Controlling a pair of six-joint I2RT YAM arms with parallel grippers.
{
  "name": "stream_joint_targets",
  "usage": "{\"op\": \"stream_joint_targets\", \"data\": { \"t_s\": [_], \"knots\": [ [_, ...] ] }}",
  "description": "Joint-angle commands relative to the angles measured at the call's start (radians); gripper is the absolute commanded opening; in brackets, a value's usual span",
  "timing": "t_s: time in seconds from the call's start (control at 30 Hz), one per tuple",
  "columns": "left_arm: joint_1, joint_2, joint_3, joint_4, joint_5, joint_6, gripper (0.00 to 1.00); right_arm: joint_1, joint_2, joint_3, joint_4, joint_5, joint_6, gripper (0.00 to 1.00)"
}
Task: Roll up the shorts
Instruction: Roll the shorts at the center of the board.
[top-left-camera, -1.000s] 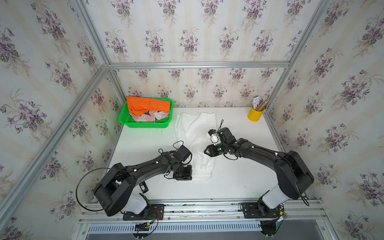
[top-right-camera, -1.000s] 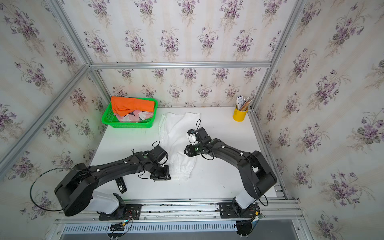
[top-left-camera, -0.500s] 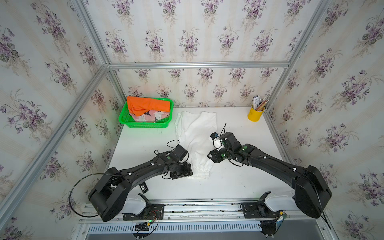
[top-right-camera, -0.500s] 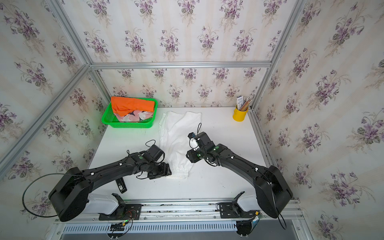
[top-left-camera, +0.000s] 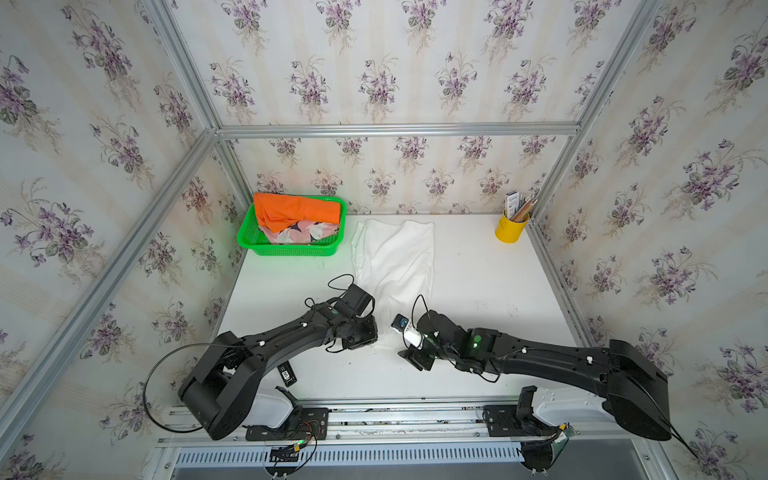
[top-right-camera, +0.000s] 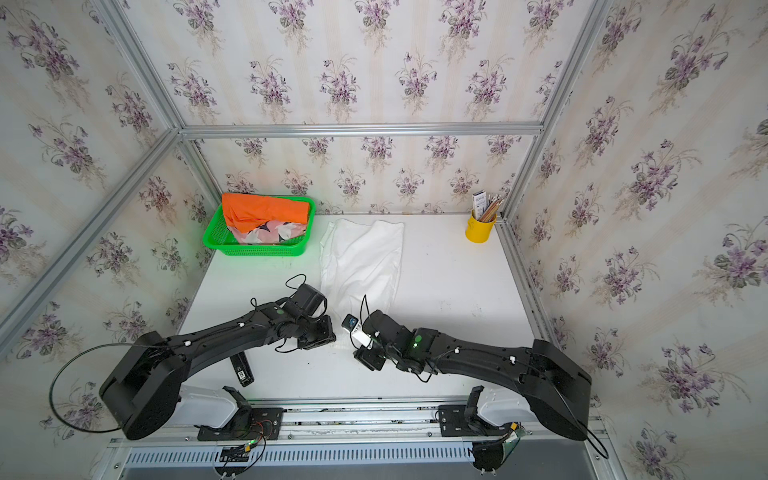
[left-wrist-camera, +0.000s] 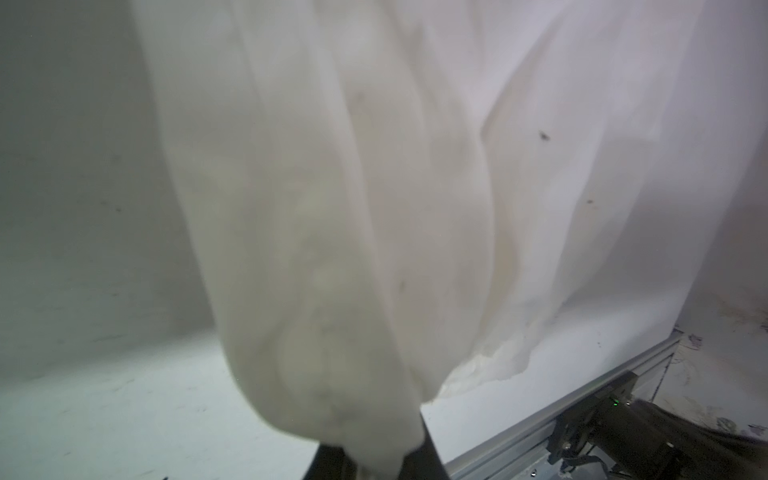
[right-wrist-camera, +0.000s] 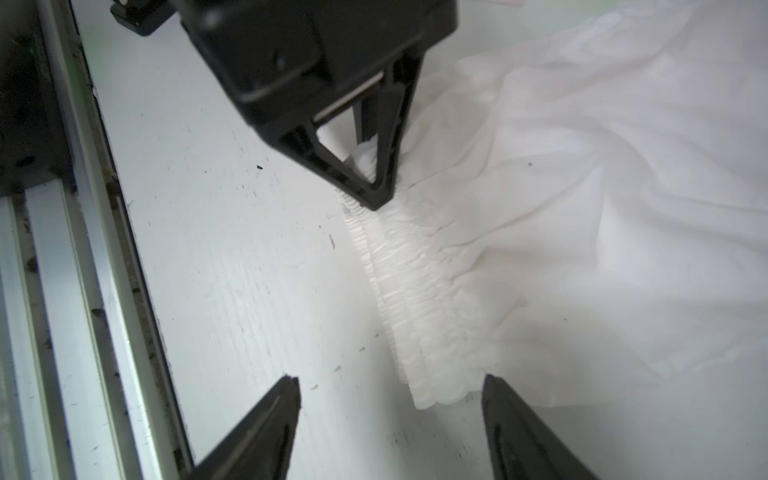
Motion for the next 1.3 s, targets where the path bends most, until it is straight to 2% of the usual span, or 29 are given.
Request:
{"op": "stream_joint_targets", "data": {
  "t_s": [0.0, 0.13, 0.27, 0.63, 0.77, 0.87, 1.03, 1.13, 1.2, 1.27],
  "knots": [
    [0.028, -0.037, -0.013, 0.035, 0.073, -0.048, 0.14, 0.057, 0.079, 0.008, 0.171, 0.173, -0.11, 0.87],
    [0.045, -0.065, -0.011, 0.042, 0.11, -0.074, 0.14, 0.114, 0.132, -0.054, 0.415, 0.253, -0.202, 0.89],
    [0.055, -0.073, -0.01, 0.05, 0.143, -0.092, 0.14, 0.127, 0.207, -0.118, 0.681, 0.337, -0.288, 1.0],
    [0.071, -0.114, -0.022, 0.051, 0.171, -0.119, 0.14, 0.137, 0.472, -0.169, 1.181, 0.535, -0.583, 1.0],
    [0.079, -0.141, -0.036, 0.035, 0.165, -0.122, 0.14, 0.135, 0.577, -0.191, 1.43, 0.629, -0.733, 1.0],
    [0.088, -0.15, -0.046, 0.027, 0.166, -0.119, 0.14, 0.135, 0.572, -0.226, 1.475, 0.648, -0.772, 0.98],
    [0.103, -0.148, -0.049, 0.014, 0.163, -0.107, 0.15, 0.146, 0.504, -0.257, 1.404, 0.679, -0.74, 0.84],
    [0.114, -0.142, -0.048, 0.02, 0.17, -0.105, 0.15, 0.163, 0.467, -0.282, 1.346, 0.674, -0.716, 0.7],
    [0.118, -0.134, -0.042, 0.016, 0.174, -0.101, 0.15, 0.181, 0.445, -0.282, 1.29, 0.676, -0.704, 0.58],
    [0.12, -0.131, -0.04, 0.016, 0.178, -0.101, 0.15, 0.189, 0.429, -0.285, 1.25, 0.667, -0.679, 0.37]
  ]
}}
